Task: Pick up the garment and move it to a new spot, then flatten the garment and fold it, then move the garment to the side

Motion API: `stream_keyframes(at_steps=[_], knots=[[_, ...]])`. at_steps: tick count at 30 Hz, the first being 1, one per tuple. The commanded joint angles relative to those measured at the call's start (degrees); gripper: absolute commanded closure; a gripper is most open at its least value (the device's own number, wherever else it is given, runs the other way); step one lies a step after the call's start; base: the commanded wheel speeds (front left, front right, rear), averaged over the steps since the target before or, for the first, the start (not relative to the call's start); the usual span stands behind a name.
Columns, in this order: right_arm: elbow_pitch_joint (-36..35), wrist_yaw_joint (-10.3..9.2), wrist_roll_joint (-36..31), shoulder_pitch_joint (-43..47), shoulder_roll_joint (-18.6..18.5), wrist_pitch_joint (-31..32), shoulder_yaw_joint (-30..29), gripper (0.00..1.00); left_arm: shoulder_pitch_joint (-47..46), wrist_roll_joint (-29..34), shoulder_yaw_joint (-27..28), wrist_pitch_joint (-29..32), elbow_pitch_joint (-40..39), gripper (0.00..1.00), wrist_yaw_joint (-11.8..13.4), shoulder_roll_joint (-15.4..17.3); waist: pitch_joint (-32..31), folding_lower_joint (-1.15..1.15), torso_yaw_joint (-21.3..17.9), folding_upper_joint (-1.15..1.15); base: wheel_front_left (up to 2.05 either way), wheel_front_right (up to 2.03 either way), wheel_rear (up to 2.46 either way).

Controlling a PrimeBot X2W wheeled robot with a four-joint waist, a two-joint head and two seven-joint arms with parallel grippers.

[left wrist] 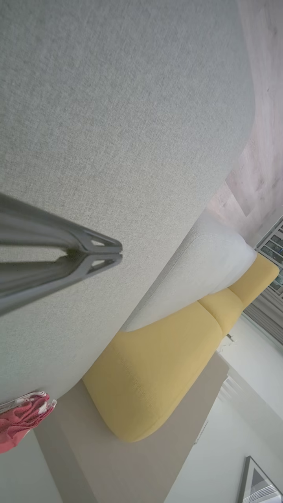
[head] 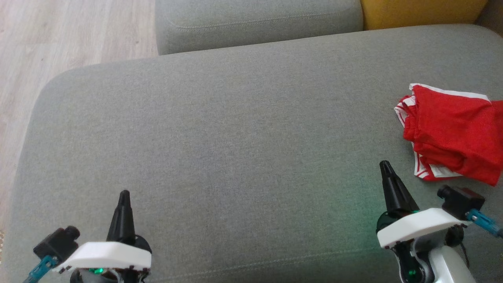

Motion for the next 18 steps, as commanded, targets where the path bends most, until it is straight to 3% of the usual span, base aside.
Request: stream_keyframes(at_steps=[1,18], knots=[[-2.0,-0.01,2.3,-2.4,-0.5,0.5,-0.2,1.0,-3.2,-1.8,1.2,0.3,-1.4,1.0,-0.5,0.9,0.0,0.0,0.0,0.0,0.0,0.0,0.0],[-2.1,-0.01,13.0,-2.3,-0.6,3.1,-1.3,1.0,-4.6,-10.9,2.6,2.8,-0.2,1.0,-1.7,1.1,-0.1,0.0,0.2,0.0,0.0,0.0,0.0]])
